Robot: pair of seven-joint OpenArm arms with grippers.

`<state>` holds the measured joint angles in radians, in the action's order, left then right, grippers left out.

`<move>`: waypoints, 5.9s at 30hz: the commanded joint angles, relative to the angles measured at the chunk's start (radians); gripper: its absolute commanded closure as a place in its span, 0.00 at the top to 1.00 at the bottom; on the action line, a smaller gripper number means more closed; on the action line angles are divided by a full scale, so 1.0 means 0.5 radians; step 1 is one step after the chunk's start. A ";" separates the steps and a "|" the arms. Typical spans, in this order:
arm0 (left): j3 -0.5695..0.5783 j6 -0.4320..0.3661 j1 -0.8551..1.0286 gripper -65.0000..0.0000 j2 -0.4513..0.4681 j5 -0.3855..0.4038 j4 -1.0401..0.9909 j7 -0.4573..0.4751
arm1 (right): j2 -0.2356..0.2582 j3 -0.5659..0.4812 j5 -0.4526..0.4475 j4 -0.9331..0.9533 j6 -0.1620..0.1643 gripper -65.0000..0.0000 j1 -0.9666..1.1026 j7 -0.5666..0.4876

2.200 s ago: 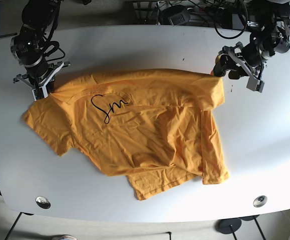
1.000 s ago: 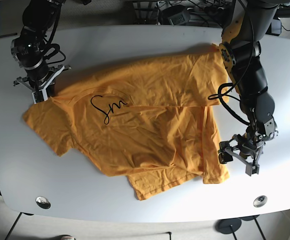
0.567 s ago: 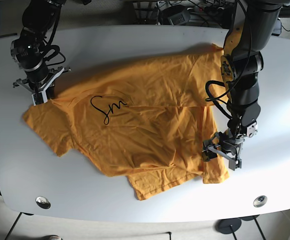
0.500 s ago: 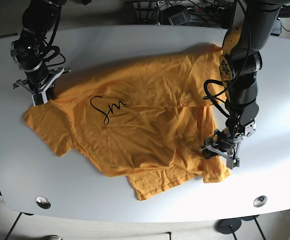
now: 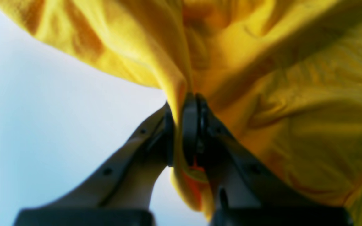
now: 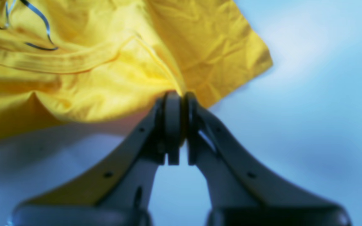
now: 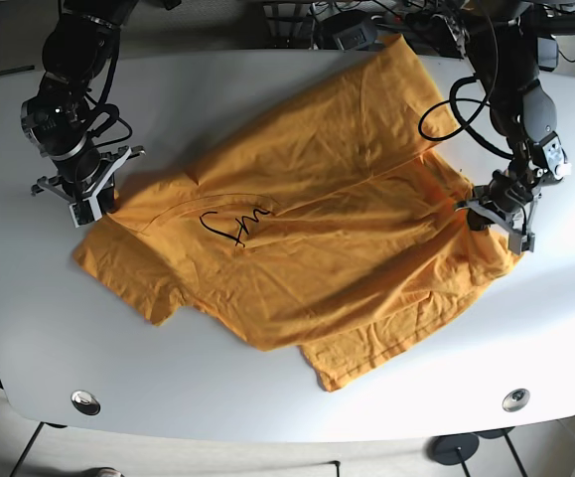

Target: Fold the T-shirt properly

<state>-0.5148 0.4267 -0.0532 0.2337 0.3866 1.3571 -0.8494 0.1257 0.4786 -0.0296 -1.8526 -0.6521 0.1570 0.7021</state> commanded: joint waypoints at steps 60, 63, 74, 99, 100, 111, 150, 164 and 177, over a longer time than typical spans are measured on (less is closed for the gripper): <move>0.850 0.093 -1.368 0.66 0.188 -0.505 -1.945 1.056 | -0.044 0.005 -0.028 -0.028 -0.063 0.03 -0.033 -0.056; 0.939 0.317 -1.319 0.66 0.191 -0.505 -1.942 1.034 | -0.044 0.005 -0.028 -0.031 -0.069 0.03 -0.033 -0.059; 1.025 0.543 -1.273 0.65 0.102 -0.502 -1.930 0.685 | -0.044 0.005 -0.028 -0.028 -0.069 0.03 -0.064 -0.059; 0.608 0.543 -1.135 0.00 -0.048 -0.376 -0.227 -0.061 | 0.137 -0.035 -0.007 0.396 -0.072 0.03 -0.653 -0.031; 0.580 0.523 -1.166 0.00 -0.070 -0.376 -0.159 -0.089 | 0.167 -0.090 -0.007 0.423 -0.069 0.03 -0.714 -0.003; 0.534 0.302 -1.902 0.00 -0.088 -0.382 -0.166 -0.110 | 0.459 -0.541 -0.007 0.819 -0.060 0.03 -1.779 0.030; -0.310 0.543 -0.248 0.00 -0.058 -0.367 1.050 -0.386 | -0.112 -0.210 -0.028 -0.338 -0.078 0.03 -0.006 0.165; -0.651 0.543 0.363 0.00 -0.183 -0.376 1.120 -0.383 | -0.201 -0.044 -0.028 -0.335 -0.092 0.03 0.467 0.153; -0.712 0.543 0.556 0.00 -0.193 -0.373 1.120 -0.380 | -0.210 0.174 -0.031 -0.332 -0.092 0.28 0.544 0.169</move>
<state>-0.8669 0.7002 0.2314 0.1226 0.1947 1.8992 -1.0557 0.0109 0.5640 -0.0395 -2.0010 -0.7036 0.4339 0.8104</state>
